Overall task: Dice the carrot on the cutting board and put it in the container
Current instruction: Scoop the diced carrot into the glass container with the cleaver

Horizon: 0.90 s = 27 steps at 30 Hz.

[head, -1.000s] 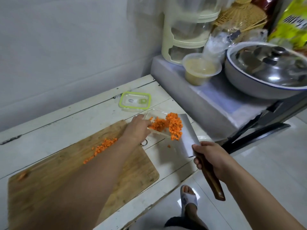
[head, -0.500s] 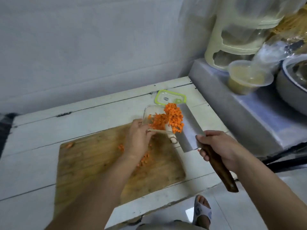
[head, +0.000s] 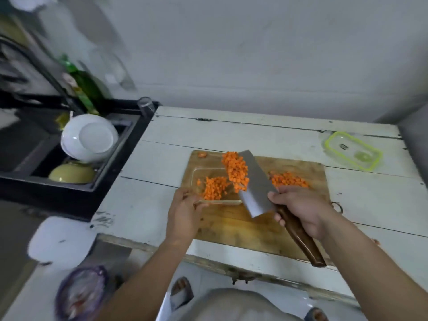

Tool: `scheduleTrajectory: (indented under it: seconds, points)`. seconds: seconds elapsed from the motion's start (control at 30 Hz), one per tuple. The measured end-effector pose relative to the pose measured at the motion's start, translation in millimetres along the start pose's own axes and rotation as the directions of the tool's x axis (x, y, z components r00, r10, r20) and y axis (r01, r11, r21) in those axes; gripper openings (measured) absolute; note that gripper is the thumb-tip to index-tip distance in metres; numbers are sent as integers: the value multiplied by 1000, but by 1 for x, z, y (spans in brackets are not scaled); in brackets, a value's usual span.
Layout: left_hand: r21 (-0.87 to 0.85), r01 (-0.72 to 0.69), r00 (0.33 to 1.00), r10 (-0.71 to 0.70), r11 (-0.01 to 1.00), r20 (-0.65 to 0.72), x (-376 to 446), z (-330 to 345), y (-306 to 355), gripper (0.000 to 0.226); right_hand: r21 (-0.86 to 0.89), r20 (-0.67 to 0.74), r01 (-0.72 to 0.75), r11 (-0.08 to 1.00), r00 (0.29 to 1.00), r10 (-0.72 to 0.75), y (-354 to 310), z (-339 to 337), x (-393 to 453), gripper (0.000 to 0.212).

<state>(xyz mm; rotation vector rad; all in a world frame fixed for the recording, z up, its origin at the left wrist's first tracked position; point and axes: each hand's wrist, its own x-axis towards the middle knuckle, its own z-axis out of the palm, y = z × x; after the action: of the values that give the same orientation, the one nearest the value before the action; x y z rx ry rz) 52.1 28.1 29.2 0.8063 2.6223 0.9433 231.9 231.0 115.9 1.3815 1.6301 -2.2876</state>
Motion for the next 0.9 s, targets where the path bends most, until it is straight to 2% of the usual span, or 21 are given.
scheduleTrajectory:
  seconds: [0.17, 0.23, 0.3, 0.37, 0.4, 0.47, 0.53, 0.6, 0.67, 0.77, 0.9]
  points:
    - [25, -11, 999, 10, 1000, 47, 5, 1, -13, 12, -71, -16, -5, 997, 1000, 4, 5, 18, 21, 8]
    - [5, -49, 997, 49, 999, 61, 4, -2, -16, 30, -101, -21, -16, 995, 1000, 14, 9, 17, 22, 11]
    - [-66, -107, 994, 105, 992, -33, 1, -9, -10, 51, -119, -25, -19, 993, 1000, 17, 13, 16, 20, 15]
    - [-69, -232, 965, 221, 970, -138, 5, -12, 10, 54, -117, -37, -22, 993, 999, 18, 15, 16, 19, 14]
    - [-18, -299, 948, 295, 954, -117, 11, -11, 23, 55, -111, -45, -22, 994, 999, 17, 17, 16, 19, 12]
    - [149, -402, 915, 402, 903, 32, 27, -2, 50, 63, -105, -55, -13, 994, 998, 7, 17, 19, 17, 7]
    - [279, -471, 882, 442, 837, 162, 42, 12, 64, 68, -114, -55, 3, 993, 998, -10, 17, 23, 12, 4]
    - [335, -499, 866, 444, 800, 230, 49, 23, 69, 71, -136, -62, 18, 991, 998, -26, 18, 26, 5, 7]
    - [349, -504, 862, 435, 790, 259, 52, 29, 71, 73, -170, -77, 22, 985, 996, -36, 20, 26, 2, 9]
    - [282, -476, 874, 412, 833, 256, 51, 34, 69, 80, -186, -87, 23, 982, 995, -40, 21, 27, 3, 10]
    - [189, -434, 895, 396, 881, 206, 56, 34, 65, 84, -162, -95, -3, 987, 995, -12, 21, 30, 11, 17]
